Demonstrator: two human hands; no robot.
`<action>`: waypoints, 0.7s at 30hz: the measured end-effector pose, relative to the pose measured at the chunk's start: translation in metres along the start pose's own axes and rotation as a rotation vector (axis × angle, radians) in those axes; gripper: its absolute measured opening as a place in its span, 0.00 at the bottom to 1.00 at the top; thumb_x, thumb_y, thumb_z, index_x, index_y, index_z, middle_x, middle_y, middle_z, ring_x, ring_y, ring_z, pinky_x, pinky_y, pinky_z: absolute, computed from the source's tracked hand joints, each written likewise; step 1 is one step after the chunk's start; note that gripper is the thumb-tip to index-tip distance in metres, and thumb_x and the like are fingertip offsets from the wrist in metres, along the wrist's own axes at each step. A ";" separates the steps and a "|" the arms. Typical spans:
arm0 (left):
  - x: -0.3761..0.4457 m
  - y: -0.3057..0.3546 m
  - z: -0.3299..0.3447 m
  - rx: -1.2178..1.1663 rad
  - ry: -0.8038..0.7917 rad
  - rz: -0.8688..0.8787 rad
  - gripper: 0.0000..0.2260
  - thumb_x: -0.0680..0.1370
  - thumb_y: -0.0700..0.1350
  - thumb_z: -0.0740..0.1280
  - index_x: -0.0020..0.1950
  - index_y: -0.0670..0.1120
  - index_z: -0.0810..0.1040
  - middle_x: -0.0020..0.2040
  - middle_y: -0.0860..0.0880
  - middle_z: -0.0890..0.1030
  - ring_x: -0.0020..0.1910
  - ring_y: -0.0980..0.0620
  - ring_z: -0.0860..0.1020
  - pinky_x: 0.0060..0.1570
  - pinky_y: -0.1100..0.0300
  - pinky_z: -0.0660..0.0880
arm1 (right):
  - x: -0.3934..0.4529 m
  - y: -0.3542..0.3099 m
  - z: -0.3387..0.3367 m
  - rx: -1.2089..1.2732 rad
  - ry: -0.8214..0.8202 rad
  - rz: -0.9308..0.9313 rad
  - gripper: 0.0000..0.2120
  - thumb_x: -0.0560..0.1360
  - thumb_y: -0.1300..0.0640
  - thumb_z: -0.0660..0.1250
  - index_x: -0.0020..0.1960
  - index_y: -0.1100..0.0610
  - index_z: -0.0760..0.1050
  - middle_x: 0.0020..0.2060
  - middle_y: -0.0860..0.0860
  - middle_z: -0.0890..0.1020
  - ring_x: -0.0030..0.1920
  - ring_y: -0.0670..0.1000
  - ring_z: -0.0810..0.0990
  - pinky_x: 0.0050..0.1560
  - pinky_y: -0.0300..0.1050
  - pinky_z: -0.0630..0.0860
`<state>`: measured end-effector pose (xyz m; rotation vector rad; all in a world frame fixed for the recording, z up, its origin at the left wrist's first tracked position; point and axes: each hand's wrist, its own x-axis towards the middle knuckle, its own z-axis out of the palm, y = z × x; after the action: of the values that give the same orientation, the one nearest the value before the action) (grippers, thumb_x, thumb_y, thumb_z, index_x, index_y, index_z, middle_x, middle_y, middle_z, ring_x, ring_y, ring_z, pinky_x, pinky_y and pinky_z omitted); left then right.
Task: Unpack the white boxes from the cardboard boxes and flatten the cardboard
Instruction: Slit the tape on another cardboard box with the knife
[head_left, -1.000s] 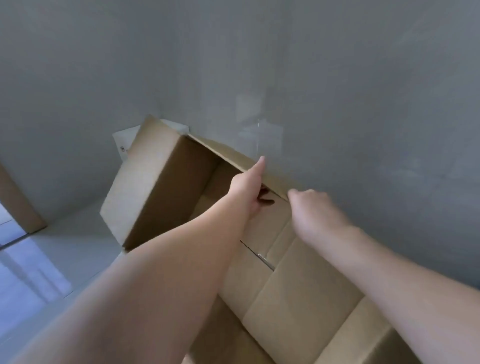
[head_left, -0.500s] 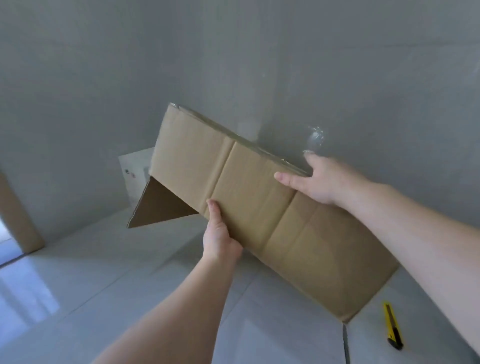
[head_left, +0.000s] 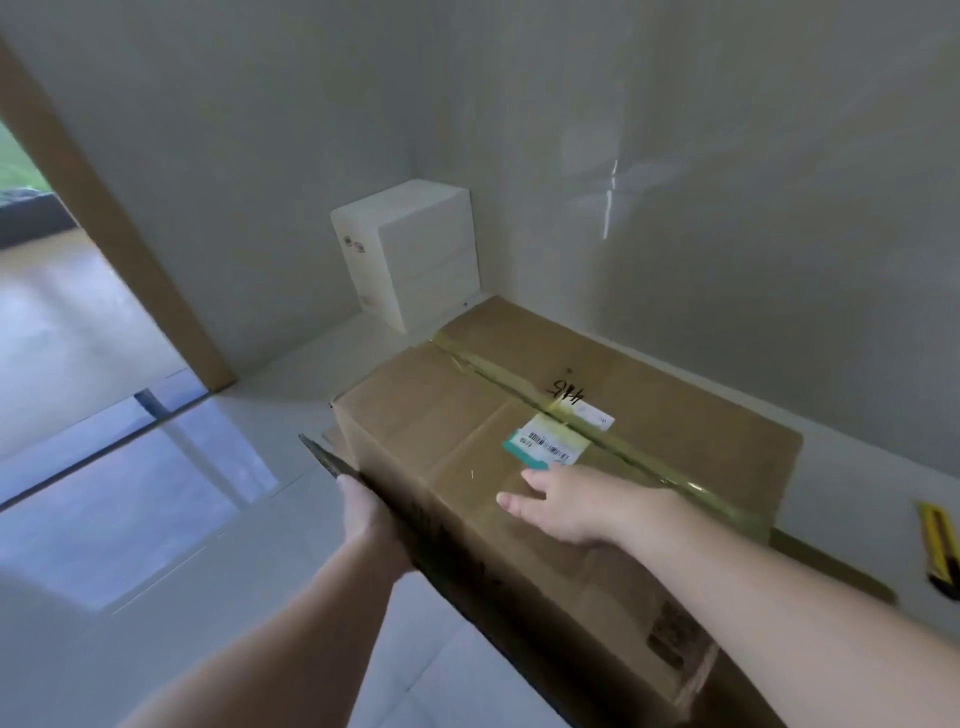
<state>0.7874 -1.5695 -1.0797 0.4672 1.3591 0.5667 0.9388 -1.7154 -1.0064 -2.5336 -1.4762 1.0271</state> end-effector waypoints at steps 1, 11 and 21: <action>0.006 0.011 -0.003 0.024 0.041 0.034 0.42 0.64 0.76 0.52 0.63 0.46 0.73 0.57 0.44 0.78 0.55 0.39 0.76 0.62 0.37 0.68 | 0.006 0.002 0.008 -0.016 -0.008 0.004 0.35 0.77 0.32 0.49 0.78 0.49 0.52 0.78 0.51 0.53 0.76 0.56 0.53 0.72 0.53 0.57; -0.002 0.006 0.031 1.193 0.033 0.819 0.26 0.78 0.49 0.60 0.75 0.44 0.62 0.72 0.45 0.68 0.63 0.45 0.73 0.60 0.53 0.72 | 0.019 0.039 0.034 -0.109 0.029 0.023 0.35 0.78 0.35 0.52 0.78 0.50 0.48 0.78 0.53 0.45 0.77 0.55 0.43 0.75 0.55 0.48; -0.040 -0.077 0.133 1.497 -0.542 1.123 0.20 0.77 0.45 0.61 0.69 0.45 0.71 0.67 0.48 0.72 0.67 0.47 0.69 0.63 0.57 0.66 | -0.013 0.124 0.011 -0.097 0.197 0.189 0.35 0.77 0.36 0.56 0.77 0.51 0.52 0.78 0.56 0.49 0.77 0.55 0.48 0.74 0.55 0.55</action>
<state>0.9227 -1.6530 -1.0755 2.4720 0.6469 0.1240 1.0228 -1.7967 -1.0511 -2.7915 -1.2861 0.7123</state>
